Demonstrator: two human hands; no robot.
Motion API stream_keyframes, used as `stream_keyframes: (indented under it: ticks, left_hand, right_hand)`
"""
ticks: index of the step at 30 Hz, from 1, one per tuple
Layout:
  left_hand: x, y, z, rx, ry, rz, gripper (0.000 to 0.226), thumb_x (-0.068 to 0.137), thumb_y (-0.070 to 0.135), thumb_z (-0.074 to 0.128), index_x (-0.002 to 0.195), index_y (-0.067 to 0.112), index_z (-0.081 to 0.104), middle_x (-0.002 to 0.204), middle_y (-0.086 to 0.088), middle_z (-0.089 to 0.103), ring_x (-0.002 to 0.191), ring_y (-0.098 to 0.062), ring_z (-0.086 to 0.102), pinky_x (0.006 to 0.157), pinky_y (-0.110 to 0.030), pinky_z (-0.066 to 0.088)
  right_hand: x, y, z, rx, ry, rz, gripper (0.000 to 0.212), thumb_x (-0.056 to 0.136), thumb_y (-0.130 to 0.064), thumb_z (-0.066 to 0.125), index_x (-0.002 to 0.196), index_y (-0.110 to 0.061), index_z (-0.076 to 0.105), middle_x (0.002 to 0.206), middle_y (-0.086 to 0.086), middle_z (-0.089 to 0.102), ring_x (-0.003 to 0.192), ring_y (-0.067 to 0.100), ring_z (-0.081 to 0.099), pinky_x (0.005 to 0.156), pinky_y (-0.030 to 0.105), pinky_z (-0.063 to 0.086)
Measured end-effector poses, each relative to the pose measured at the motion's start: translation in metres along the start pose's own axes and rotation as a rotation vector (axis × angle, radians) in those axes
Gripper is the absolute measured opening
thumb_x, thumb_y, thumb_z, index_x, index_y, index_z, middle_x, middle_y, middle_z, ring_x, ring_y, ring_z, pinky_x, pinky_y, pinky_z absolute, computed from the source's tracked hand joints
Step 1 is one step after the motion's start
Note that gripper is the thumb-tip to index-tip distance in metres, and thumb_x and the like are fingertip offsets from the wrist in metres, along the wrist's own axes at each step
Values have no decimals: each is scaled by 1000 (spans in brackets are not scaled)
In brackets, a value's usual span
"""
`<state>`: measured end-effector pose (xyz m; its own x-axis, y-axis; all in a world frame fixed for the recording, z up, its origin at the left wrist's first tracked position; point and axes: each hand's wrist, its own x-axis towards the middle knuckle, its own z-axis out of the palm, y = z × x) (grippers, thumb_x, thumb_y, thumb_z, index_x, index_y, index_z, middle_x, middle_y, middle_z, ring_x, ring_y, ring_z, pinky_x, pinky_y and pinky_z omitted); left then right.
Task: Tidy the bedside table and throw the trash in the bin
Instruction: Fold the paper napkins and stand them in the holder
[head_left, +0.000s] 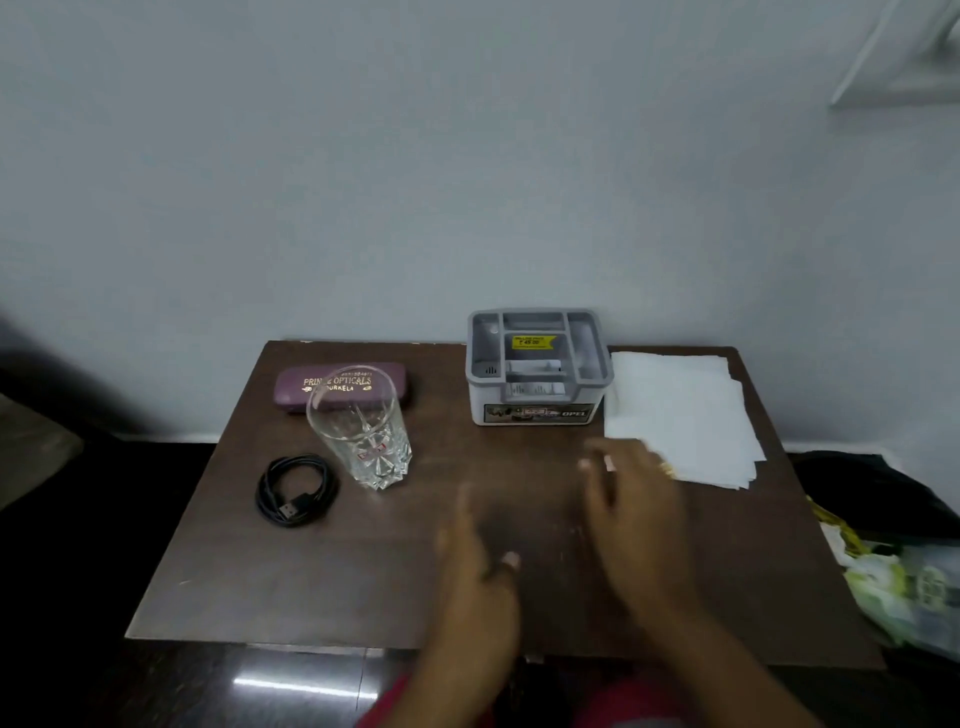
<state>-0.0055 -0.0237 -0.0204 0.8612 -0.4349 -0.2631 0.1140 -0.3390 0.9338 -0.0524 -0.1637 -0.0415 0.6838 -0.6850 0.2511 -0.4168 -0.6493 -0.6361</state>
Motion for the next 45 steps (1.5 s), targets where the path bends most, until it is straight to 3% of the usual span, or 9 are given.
stream_keyframes:
  ticks: [2, 5, 14, 22, 27, 30, 35, 41, 45]
  left_hand:
    - [3, -1, 21, 311, -154, 213, 69, 92, -7, 42, 148, 24, 17, 151, 14, 14, 144, -6, 7, 111, -13, 10]
    - [23, 10, 53, 721, -250, 462, 68, 91, -3, 40, 150, 23, 18, 159, 7, 14, 147, -10, 2, 120, -24, 3]
    - [44, 12, 97, 995, -357, 563, 68, 87, 38, 0, 151, 19, 10, 161, 2, 5, 148, -14, -1, 112, -26, -9]
    - [17, -5, 54, 1120, -327, 353, 64, 96, 50, 32, 150, 31, 3, 161, 6, -4, 147, -15, 6, 118, -37, 16]
    - [9, -23, 48, 1237, -272, 400, 64, 74, 61, 55, 126, 23, 57, 130, -3, 61, 109, -19, 65, 76, -38, 58]
    - [8, -21, 48, 1231, -256, 390, 63, 77, 59, 37, 124, 23, 57, 126, -3, 64, 104, -20, 67, 74, -38, 58]
    - [11, -26, 49, 1256, -204, 438, 69, 63, 59, 64, 121, 22, 63, 124, -4, 65, 102, -22, 68, 71, -40, 59]
    - [12, -28, 50, 1250, -185, 443, 78, 54, 59, 79, 120, 22, 63, 122, -4, 66, 100, -22, 69, 70, -43, 60]
    - [10, -25, 51, 1177, -201, 446, 75, 75, 58, 65, 139, 24, 44, 145, -4, 47, 125, -24, 53, 93, -48, 50]
  right_hand:
    - [13, 39, -22, -244, -46, 57, 34, 95, -31, 48, 125, -17, 57, 129, 6, 59, 124, 25, 51, 105, 45, 36]
    - [19, 78, -38, -477, -196, 85, 56, 93, -50, 22, 137, -24, 45, 147, 2, 43, 140, 22, 32, 113, 50, 18]
    - [-19, 74, -49, -534, -227, -22, 44, 91, -47, 31, 121, -35, 60, 127, -4, 63, 113, 19, 61, 97, 45, 25]
    - [-64, 53, -54, -327, -236, -198, 29, 89, -47, 42, 106, -41, 65, 115, -19, 64, 98, 4, 61, 87, 33, 29]
    - [-15, 81, -62, 43, -10, 222, 26, 90, -34, 57, 113, -24, 63, 113, -2, 62, 96, 14, 58, 89, 44, 46]
    - [15, 89, -64, 69, -78, 366, 29, 85, -40, 62, 110, -26, 66, 109, 0, 63, 90, 14, 59, 90, 46, 47]
    - [23, 85, -61, 26, -119, 262, 6, 83, -36, 63, 83, -37, 68, 92, -14, 64, 84, 9, 60, 85, 48, 49]
    - [12, 85, -57, 37, 11, 88, 8, 87, -16, 64, 84, -18, 71, 87, -1, 65, 77, 9, 57, 70, 16, 44]
    - [6, 81, -63, -54, 70, -79, 11, 89, -14, 60, 87, -13, 71, 92, 0, 62, 82, 12, 53, 70, 18, 39]
